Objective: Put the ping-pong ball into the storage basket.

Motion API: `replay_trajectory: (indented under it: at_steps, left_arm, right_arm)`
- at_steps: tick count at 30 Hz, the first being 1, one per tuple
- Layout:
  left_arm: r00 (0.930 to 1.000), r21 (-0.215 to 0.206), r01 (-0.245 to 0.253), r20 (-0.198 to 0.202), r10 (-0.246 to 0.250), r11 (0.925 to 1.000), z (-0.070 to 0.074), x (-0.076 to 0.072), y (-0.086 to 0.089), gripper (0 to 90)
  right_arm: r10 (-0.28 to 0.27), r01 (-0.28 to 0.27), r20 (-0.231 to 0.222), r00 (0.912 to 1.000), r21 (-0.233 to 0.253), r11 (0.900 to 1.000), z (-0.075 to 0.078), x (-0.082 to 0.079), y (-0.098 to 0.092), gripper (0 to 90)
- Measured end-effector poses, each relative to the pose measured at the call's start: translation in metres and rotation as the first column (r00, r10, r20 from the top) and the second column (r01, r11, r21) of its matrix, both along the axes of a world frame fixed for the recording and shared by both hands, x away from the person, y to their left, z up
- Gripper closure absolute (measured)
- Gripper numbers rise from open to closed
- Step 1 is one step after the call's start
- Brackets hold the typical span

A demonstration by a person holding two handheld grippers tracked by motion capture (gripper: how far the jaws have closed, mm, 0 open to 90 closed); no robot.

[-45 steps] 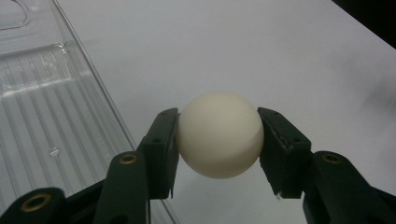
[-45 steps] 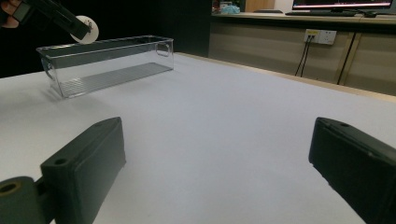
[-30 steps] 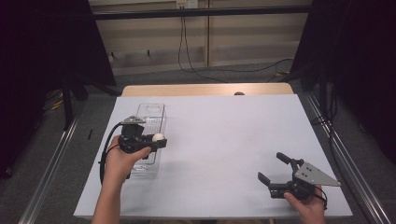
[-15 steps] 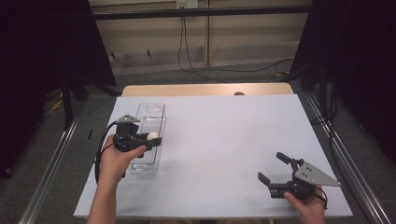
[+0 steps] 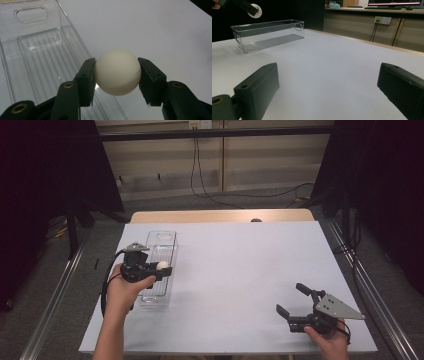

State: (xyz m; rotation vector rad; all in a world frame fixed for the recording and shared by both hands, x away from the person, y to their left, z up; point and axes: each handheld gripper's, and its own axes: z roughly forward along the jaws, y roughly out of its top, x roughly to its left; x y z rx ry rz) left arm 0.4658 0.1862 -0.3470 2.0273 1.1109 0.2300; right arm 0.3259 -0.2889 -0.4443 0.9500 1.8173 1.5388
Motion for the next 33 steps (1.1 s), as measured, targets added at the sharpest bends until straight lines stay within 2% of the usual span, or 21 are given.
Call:
replay_trajectory:
  at_steps: [1, 2, 4, 5, 8, 11, 15, 16, 17, 18, 19, 20, 23, 24, 25, 26, 29, 30, 32, 33]
  left_arm:
    - [1.0, -0.011, 0.001, -0.001, -0.001, 0.9999, -0.0002, 0.0001, 0.0, 51.1]
    - [0.9999, 0.005, 0.014, -0.001, -0.014, 0.9999, 0.0003, 0.0006, 0.0014, 51.1]
    - [0.9999, 0.007, 0.011, 0.0, -0.011, 0.9999, 0.0002, 0.0009, 0.0013, 51.2]
    - [1.0, 0.004, -0.008, -0.002, 0.008, 1.0, 0.0002, 0.0003, -0.0001, 51.1]
    - [1.0, 0.004, 0.003, 0.0, -0.002, 1.0, -0.0001, 0.0008, -0.0004, 51.2]
    - [1.0, 0.03, 0.005, 0.001, -0.005, 0.9995, -0.0004, 0.0022, 0.0002, 51.1]
    - [0.9999, 0.009, -0.011, 0.001, 0.011, 0.9999, -0.0012, 0.0025, -0.001, 51.2]
    - [1.0, 0.033, -0.002, 0.0, 0.002, 0.9994, -0.0004, 0.0029, 0.0006, 51.1]
    - [1.0, 0.024, -0.006, 0.006, 0.006, 0.9997, -0.0011, 0.0031, 0.0008, 51.1]
    - [0.9999, 0.023, -0.005, 0.011, 0.005, 0.9997, -0.0015, 0.0034, 0.0013, 51.1]
    - [1.0, 0.032, -0.003, 0.003, 0.003, 0.9995, -0.0008, 0.0033, 0.0017, 51.1]
    - [0.9999, 0.023, -0.014, -0.002, 0.014, 0.9996, -0.0011, 0.0028, 0.0011, 51.1]
    - [0.9999, 0.032, -0.012, 0.001, 0.012, 0.9994, -0.0017, 0.0035, 0.0023, 51.1]
    - [1.0, 0.047, -0.005, 0.003, 0.005, 0.9989, -0.002, 0.0044, 0.0034, 51.1]
    - [1.0, 0.044, -0.003, -0.002, 0.003, 0.999, -0.0024, 0.0048, 0.0039, 51.2]
    - [0.9997, 0.032, -0.022, 0.005, 0.022, 0.9992, -0.0041, 0.005, 0.0034, 51.1]
    - [0.9999, 0.041, -0.011, -0.002, 0.012, 0.9991, -0.0051, 0.0065, 0.0058, 51.1]
    - [0.9997, 0.027, -0.025, -0.001, 0.025, 0.9993, -0.0059, 0.0062, 0.0049, 51.1]
    - [0.9998, 0.034, -0.02, 0.003, 0.02, 0.9992, -0.006, 0.0068, 0.0056, 51.1]
    - [0.9998, 0.035, -0.021, 0.003, 0.02, 0.9992, -0.006, 0.0069, 0.0057, 51.1]
  right_arm:
    - [0.001, -0.001, 0.002, 1.0, -0.001, 1.0, -0.0001, 0.0002, -0.0001, 3.3]
    - [0.001, -0.001, 0.003, 1.0, -0.002, 1.0, -0.0001, 0.0002, -0.0002, 3.2]
    - [0.0, 0.0, 0.001, 1.0, -0.001, 1.0, -0.0001, 0.0001, -0.0001, 3.3]
    - [0.001, -0.001, 0.002, 1.0, -0.002, 1.0, 0.0, 0.0, -0.0001, 3.3]
    - [0.003, -0.003, 0.005, 1.0, 0.0, 1.0, 0.0003, -0.0002, 0.0002, 3.3]
    - [-0.002, 0.002, 0.001, 1.0, 0.009, 1.0, 0.0007, -0.0006, -0.0001, 3.2]
    - [-0.001, 0.001, 0.005, 1.0, 0.006, 1.0, 0.0007, -0.0001, -0.0001, 3.3]
    - [-0.002, 0.002, 0.005, 1.0, 0.006, 1.0, 0.0004, 0.0, 0.0006, 3.3]
    - [0.006, -0.006, 0.004, 1.0, -0.004, 1.0, 0.0001, -0.0001, 0.0002, 3.3]
    - [-0.002, 0.002, 0.001, 1.0, 0.006, 1.0, 0.0002, -0.0001, 0.0012, 3.2]
    - [0.001, -0.001, 0.004, 1.0, 0.004, 1.0, 0.0002, -0.0002, 0.0011, 3.2]
    - [0.002, -0.002, 0.003, 1.0, 0.006, 1.0, 0.0002, -0.0004, 0.0011, 3.3]
    - [0.007, -0.007, 0.009, 0.9999, -0.006, 1.0, 0.0004, -0.0003, -0.0002, 3.3]
    - [-0.001, 0.001, 0.008, 1.0, 0.004, 1.0, 0.0006, -0.0004, 0.0002, 3.3]
    - [-0.003, 0.003, 0.004, 1.0, 0.007, 1.0, 0.0005, -0.0005, 0.0005, 3.3]
    - [0.005, -0.005, 0.005, 1.0, -0.002, 1.0, 0.0002, -0.0002, -0.0001, 3.2]
    - [-0.001, 0.001, 0.0, 1.0, 0.006, 1.0, 0.0002, -0.0003, 0.0009, 3.2]
    - [0.0, 0.0, 0.0, 1.0, 0.006, 1.0, 0.0002, -0.0003, 0.0009, 3.2]
    - [0.009, -0.009, 0.003, 1.0, -0.004, 1.0, 0.0001, -0.0001, -0.0003, 3.2]
    - [-0.002, 0.002, -0.003, 1.0, 0.01, 1.0, 0.0004, -0.0004, 0.0002, 3.2]
